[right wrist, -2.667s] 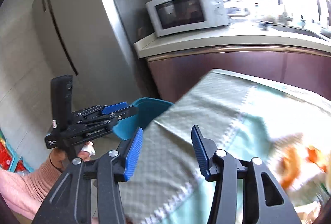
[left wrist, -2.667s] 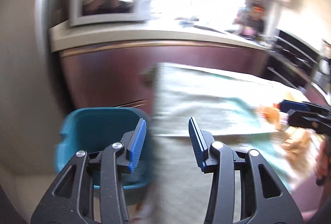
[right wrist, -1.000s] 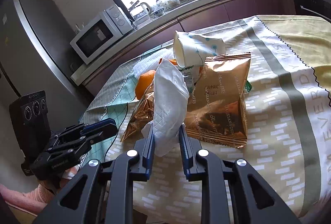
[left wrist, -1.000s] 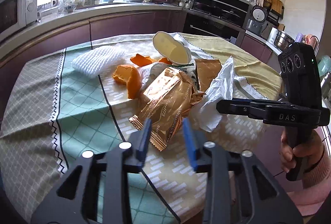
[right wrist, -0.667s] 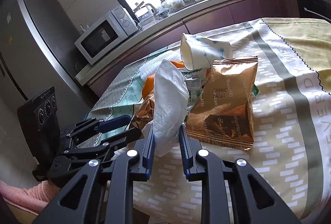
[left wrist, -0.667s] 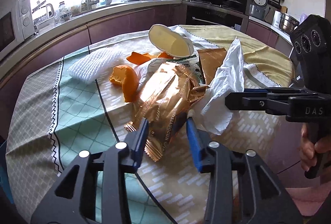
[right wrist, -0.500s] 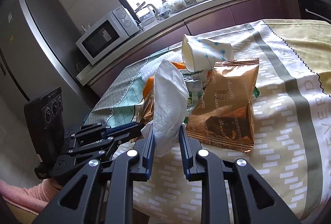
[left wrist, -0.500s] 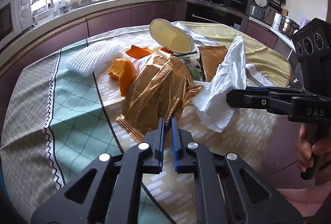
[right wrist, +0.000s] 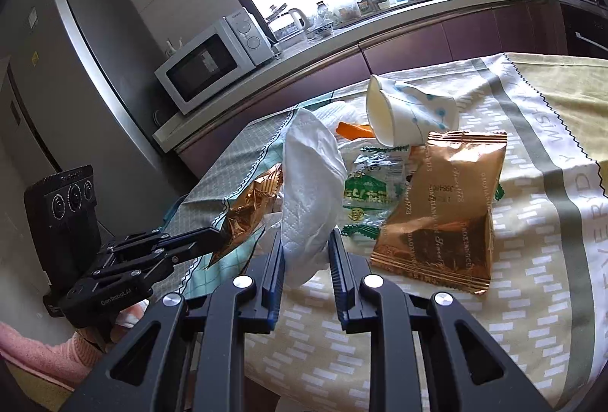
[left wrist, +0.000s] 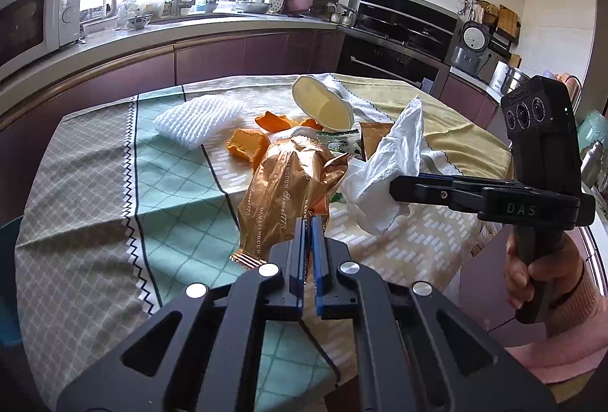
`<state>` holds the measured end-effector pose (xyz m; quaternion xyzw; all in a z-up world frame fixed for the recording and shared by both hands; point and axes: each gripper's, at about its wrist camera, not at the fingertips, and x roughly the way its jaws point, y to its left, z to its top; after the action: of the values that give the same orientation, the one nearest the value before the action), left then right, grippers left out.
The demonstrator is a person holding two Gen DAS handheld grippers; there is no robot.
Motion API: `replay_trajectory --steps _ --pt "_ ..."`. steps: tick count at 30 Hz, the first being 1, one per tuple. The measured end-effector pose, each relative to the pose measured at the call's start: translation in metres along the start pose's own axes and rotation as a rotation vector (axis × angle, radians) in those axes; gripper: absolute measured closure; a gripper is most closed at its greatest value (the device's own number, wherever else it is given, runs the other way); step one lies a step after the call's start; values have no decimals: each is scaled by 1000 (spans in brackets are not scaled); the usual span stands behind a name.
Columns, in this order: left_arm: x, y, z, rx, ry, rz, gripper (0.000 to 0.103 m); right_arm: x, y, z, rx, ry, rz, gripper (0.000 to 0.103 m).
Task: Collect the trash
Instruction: 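Carry the wrapper and tissue to the teal bin and open both grippers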
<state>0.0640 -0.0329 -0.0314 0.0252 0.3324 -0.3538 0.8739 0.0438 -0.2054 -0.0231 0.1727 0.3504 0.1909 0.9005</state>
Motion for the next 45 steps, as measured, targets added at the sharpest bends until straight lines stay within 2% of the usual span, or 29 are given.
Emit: replay_trajectory --steps 5,11,19,25,29,35,45 --pt "-34 16 -7 -24 -36 38 99 11 20 6 -39 12 39 82" --pt "-73 46 -10 -66 -91 118 99 40 54 14 -108 51 108 82" --pt "-122 102 -17 -151 -154 276 99 85 110 34 -214 110 211 82" --pt "-158 162 -26 -233 -183 423 99 126 163 52 -300 163 292 82" --pt "-171 205 -35 -283 -171 505 99 160 196 57 -343 210 330 82" --pt "-172 261 -49 -350 -133 580 99 215 234 55 -377 283 336 82" --pt "-146 320 -68 -419 -47 603 99 291 260 47 -375 402 282 81"
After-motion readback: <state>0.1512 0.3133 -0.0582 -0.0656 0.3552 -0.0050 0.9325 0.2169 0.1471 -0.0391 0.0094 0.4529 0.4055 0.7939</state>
